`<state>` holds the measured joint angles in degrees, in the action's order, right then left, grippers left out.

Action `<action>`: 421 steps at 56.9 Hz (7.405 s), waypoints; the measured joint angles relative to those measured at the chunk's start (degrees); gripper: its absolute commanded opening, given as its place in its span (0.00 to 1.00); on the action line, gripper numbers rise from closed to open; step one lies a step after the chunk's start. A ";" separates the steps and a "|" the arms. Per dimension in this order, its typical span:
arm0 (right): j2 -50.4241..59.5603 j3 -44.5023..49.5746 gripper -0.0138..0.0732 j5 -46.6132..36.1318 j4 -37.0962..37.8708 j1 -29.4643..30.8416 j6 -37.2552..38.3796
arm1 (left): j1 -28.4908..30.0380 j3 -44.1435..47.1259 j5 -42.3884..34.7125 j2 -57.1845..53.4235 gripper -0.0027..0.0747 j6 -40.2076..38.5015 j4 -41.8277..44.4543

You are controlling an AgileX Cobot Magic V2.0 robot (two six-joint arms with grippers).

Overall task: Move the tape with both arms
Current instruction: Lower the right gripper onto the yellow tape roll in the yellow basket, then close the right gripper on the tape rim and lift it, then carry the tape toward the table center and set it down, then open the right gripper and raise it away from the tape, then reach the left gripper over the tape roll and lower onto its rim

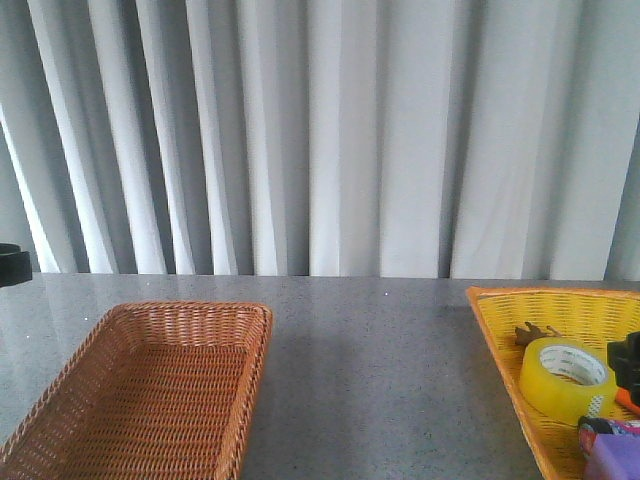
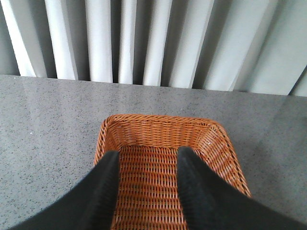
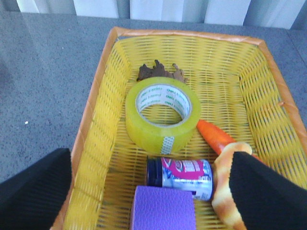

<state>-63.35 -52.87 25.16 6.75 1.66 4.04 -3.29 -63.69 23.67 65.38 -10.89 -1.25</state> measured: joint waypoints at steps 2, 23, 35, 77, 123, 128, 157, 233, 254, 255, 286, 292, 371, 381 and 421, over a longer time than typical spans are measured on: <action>0.00 0.00 0.92 -0.60 0.00 0.00 -0.02 | 0.00 0.00 -0.07 0.00 0.60 -0.58 0.00; -3.14 -2.65 0.81 -1.29 -0.06 0.63 1.35 | 0.00 -0.05 -0.50 0.33 0.84 -1.55 0.00; -16.50 -19.75 0.81 11.22 -1.58 5.68 3.66 | 0.00 -0.05 -0.33 1.65 0.83 -1.55 0.00; -51.17 -47.91 0.81 26.99 -3.06 7.13 -9.80 | 0.00 -0.05 2.05 3.36 0.77 -1.55 0.00; -62.00 -54.95 0.53 28.73 -8.55 9.23 -15.40 | 0.00 -0.05 3.09 3.36 0.77 -1.55 0.00; -62.00 -55.16 0.38 28.51 -8.47 9.23 -15.40 | 0.00 -0.05 3.09 3.36 0.77 -1.55 0.00; -59.28 -70.09 0.22 36.90 -11.20 8.16 -16.63 | 0.00 -0.05 3.09 3.36 0.77 -1.55 0.00; -73.01 -74.33 0.68 41.52 -7.39 -17.60 -19.96 | 0.00 -0.05 5.19 3.36 0.77 -1.55 0.00; -68.57 -74.33 0.69 39.73 -7.39 -17.60 -19.10 | 0.00 -0.05 5.22 3.36 0.77 -1.55 0.00; -67.91 -74.33 0.68 39.65 -7.39 -17.60 -19.00 | 0.00 -0.05 5.22 3.36 0.77 -1.55 0.00; -42.89 -74.33 0.14 40.32 -7.61 -7.57 -16.84 | 0.00 -0.05 5.26 3.36 0.77 -1.55 0.00; -40.31 -74.33 0.15 41.65 -7.61 -4.27 -16.57 | 0.00 -0.05 5.28 3.36 0.77 -1.55 0.00; -37.53 -74.33 0.15 42.56 -7.38 -1.56 -13.52 | -33.66 -37.68 1.75 46.18 0.77 8.63 -1.63; -37.53 -74.33 0.15 42.56 -7.38 -1.56 -13.52 | -32.08 -49.00 10.11 54.99 0.77 4.08 -1.24; -37.53 -74.33 0.15 42.56 -7.38 -1.56 -13.52 | -30.13 -69.98 31.00 73.02 0.71 -3.11 3.53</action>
<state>-100.88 -127.19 67.72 -0.63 0.10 -9.48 -33.42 -133.67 54.67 138.40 -14.00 2.28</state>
